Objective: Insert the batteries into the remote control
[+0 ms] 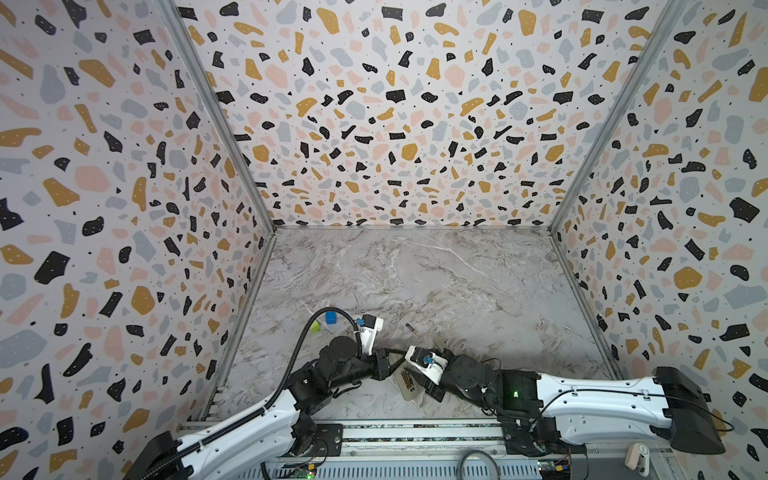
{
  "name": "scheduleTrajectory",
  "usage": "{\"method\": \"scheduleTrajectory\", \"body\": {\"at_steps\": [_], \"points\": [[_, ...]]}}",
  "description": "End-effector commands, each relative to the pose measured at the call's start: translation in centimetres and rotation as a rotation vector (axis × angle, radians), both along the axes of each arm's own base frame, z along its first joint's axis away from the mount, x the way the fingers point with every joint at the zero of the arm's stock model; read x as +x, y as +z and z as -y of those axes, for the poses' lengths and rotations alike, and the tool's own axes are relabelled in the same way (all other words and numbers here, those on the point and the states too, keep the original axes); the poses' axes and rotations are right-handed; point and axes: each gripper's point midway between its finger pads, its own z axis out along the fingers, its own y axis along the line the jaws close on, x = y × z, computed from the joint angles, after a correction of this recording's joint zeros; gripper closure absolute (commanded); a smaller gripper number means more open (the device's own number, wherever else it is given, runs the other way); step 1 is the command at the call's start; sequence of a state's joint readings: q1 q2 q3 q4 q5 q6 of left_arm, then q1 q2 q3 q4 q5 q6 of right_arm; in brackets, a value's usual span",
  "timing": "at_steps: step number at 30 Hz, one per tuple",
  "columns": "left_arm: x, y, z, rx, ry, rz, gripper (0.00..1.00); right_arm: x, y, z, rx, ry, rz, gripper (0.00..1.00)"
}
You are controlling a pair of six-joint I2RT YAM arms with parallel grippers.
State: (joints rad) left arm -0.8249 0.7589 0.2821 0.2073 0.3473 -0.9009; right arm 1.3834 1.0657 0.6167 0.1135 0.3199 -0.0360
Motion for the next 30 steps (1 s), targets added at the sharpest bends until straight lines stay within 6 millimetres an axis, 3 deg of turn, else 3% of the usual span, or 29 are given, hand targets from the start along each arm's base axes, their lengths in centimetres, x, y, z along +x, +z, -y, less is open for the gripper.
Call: {"method": "scheduleTrajectory", "body": {"at_steps": [1,7,13,18,22,30], "points": [[-1.0,0.9,0.6,0.01,-0.085,0.032,1.0,-1.0,0.4,0.6,-0.087,0.083,0.048,0.61],[-1.7,0.5,0.8,0.017,-0.132,0.018,1.0,-3.5,0.9,-0.1,-0.13,0.224,0.111,0.67],[-2.0,0.4,0.9,0.02,-0.151,0.012,1.0,-5.1,0.0,-0.9,-0.195,0.323,0.108,0.69],[-2.1,0.4,0.9,0.02,-0.158,0.01,1.0,-4.7,-1.3,-1.0,-0.252,0.321,0.119,0.71],[-2.2,0.2,0.9,0.023,-0.164,0.007,1.0,-4.2,-2.2,-0.9,-0.274,0.3,0.137,0.66],[-2.4,0.0,1.0,0.033,-0.179,0.001,1.0,-4.2,-2.9,-1.2,-0.282,0.305,0.13,0.67]]}}
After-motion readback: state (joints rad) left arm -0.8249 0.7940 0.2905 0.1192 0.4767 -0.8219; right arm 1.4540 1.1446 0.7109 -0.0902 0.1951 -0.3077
